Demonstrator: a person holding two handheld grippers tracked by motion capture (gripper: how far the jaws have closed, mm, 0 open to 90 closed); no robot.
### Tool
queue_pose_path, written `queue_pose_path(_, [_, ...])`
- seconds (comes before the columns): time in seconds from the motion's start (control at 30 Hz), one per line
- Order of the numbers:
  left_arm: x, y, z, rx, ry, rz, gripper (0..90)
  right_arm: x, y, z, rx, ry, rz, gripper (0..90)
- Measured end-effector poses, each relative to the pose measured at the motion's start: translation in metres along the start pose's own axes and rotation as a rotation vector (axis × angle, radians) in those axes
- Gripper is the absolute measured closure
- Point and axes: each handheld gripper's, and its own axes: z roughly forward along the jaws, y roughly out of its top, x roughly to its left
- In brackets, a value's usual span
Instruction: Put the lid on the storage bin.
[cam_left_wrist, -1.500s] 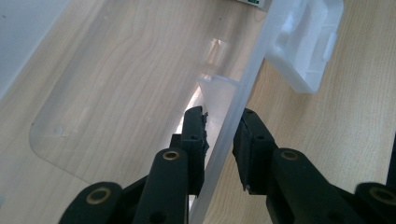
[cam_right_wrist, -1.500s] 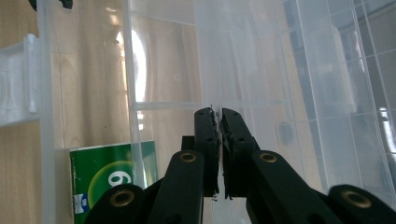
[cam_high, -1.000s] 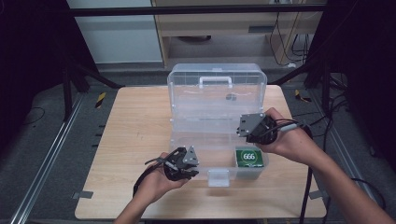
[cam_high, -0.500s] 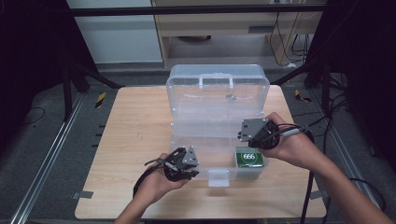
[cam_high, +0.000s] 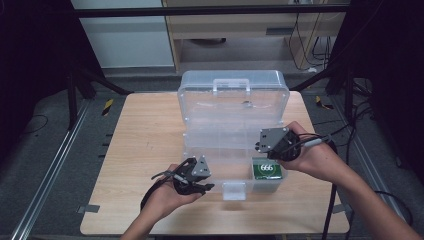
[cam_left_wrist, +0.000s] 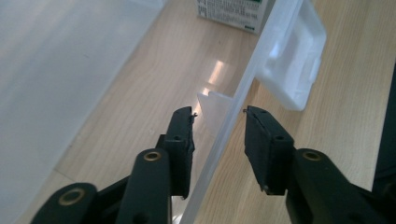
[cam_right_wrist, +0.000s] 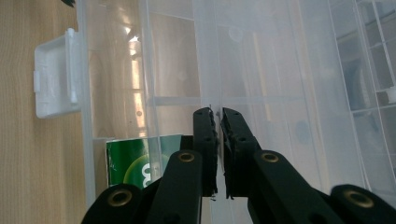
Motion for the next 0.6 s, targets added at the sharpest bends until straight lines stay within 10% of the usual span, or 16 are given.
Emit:
queue_pose_path(0.07, [0.003,0.002,-0.005,-0.016,0.005,0.059,58.4,0.000,0.000,0.000,-0.003,0.000,-0.001,85.0])
queue_pose_path(0.2, [-0.005,0.008,-0.039,-0.177,-0.035,0.034,66.3,0.000,0.000,0.000,-0.007,-0.006,0.003,84.7])
queue_pose_path(0.33, [-0.003,0.014,-0.063,-0.207,-0.002,0.044,74.7,0.001,0.000,0.000,-0.002,-0.010,0.000,84.5])
queue_pose_path(0.6, [0.043,0.016,-0.105,-0.274,0.033,-0.107,89.2,0.002,-0.001,0.000,-0.009,-0.022,0.001,83.9])
